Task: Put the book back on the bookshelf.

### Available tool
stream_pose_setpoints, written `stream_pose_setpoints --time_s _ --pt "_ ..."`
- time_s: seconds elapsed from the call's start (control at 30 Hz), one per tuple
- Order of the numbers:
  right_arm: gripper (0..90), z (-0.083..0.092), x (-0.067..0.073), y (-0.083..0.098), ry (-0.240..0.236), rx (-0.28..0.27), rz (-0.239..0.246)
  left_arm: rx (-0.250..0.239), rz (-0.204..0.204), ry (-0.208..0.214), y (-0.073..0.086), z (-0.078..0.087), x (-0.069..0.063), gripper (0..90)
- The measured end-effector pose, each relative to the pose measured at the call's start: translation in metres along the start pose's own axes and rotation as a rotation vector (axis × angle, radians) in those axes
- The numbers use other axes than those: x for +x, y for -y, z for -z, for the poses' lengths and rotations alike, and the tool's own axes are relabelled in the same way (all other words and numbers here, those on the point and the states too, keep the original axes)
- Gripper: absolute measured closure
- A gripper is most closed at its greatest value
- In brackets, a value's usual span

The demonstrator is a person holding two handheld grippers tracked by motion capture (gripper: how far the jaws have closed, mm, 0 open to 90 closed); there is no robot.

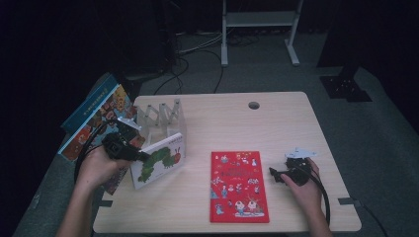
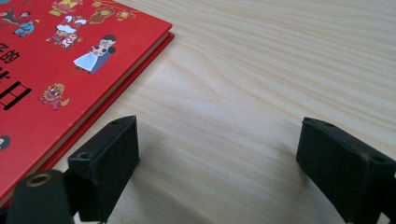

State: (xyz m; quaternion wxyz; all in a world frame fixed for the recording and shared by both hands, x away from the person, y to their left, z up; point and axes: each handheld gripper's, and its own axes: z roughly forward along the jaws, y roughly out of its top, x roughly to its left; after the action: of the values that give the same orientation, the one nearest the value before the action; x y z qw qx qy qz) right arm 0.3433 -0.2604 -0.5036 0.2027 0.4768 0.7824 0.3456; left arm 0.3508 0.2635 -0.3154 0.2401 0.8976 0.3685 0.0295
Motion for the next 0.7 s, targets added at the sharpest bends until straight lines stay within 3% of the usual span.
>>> stream_pose_setpoints --time_s 0.37,0.53,0.7 --pt "12.3 0.0 0.0 0.0 0.0 0.0 0.0 -0.025 0.062 -0.031 0.003 0.003 0.017 75.6" --pt "12.3 0.0 0.0 0.0 0.0 0.0 0.0 -0.037 0.076 -0.062 -0.007 -0.005 0.022 75.5" --pt "12.2 0.0 0.0 0.0 0.0 0.0 0.0 -0.062 0.101 -0.06 -0.021 -0.016 0.029 75.6"
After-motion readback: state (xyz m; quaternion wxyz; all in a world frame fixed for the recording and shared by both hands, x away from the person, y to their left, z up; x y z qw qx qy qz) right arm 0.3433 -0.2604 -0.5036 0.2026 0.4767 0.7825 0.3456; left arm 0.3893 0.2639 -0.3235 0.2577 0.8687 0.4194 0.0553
